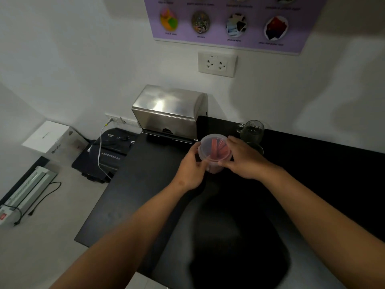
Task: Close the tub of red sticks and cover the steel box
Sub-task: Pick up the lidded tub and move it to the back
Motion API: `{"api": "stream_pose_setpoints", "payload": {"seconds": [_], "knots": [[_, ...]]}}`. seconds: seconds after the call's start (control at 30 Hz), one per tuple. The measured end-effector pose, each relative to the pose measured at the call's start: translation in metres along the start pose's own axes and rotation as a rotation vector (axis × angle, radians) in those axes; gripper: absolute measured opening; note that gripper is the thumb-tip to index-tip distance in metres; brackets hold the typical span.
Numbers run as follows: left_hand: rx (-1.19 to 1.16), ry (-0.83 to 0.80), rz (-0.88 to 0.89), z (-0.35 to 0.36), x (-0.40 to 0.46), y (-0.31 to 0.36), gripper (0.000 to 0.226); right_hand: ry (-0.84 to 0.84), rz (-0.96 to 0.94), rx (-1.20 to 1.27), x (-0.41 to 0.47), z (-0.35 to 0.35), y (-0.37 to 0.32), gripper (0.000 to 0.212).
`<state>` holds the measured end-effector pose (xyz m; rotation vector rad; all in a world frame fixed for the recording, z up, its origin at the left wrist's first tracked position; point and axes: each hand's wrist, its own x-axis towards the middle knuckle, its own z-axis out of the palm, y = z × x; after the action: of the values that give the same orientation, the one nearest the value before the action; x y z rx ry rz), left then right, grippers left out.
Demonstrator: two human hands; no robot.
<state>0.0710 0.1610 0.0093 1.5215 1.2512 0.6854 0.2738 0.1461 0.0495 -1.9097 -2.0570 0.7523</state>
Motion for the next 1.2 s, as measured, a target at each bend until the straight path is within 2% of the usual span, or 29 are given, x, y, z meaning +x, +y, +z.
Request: {"api": "stream_pose_setpoints", "payload": {"seconds": [0.2, 0.37, 0.47, 0.6, 0.7, 0.97, 1.2], "knots": [[0.014, 0.052, -0.060, 0.012, 0.041, 0.018, 0.052, 0.028, -0.073, 0.089, 0.025, -0.024, 0.013, 0.069], [0.064, -0.028, -0.068, 0.016, 0.069, 0.035, 0.044, 0.058, -0.088, 0.112, 0.040, -0.030, 0.025, 0.070], [0.215, -0.030, -0.017, 0.016, 0.082, 0.040, 0.045, 0.086, -0.095, 0.058, 0.051, -0.033, 0.033, 0.065], [0.251, 0.031, -0.013, 0.017, 0.094, 0.044, 0.057, 0.108, -0.089, 0.016, 0.064, -0.036, 0.041, 0.065], [0.259, -0.024, 0.006, 0.017, 0.100, 0.047, 0.047, 0.110, -0.078, 0.014, 0.071, -0.039, 0.044, 0.069], [0.332, 0.008, 0.095, 0.014, 0.105, 0.053, 0.050, 0.114, -0.070, 0.075, 0.080, -0.036, 0.050, 0.070], [0.352, 0.015, 0.113, 0.015, 0.104, 0.052, 0.041, 0.122, -0.053, 0.193, 0.081, -0.030, 0.054, 0.069]]}}
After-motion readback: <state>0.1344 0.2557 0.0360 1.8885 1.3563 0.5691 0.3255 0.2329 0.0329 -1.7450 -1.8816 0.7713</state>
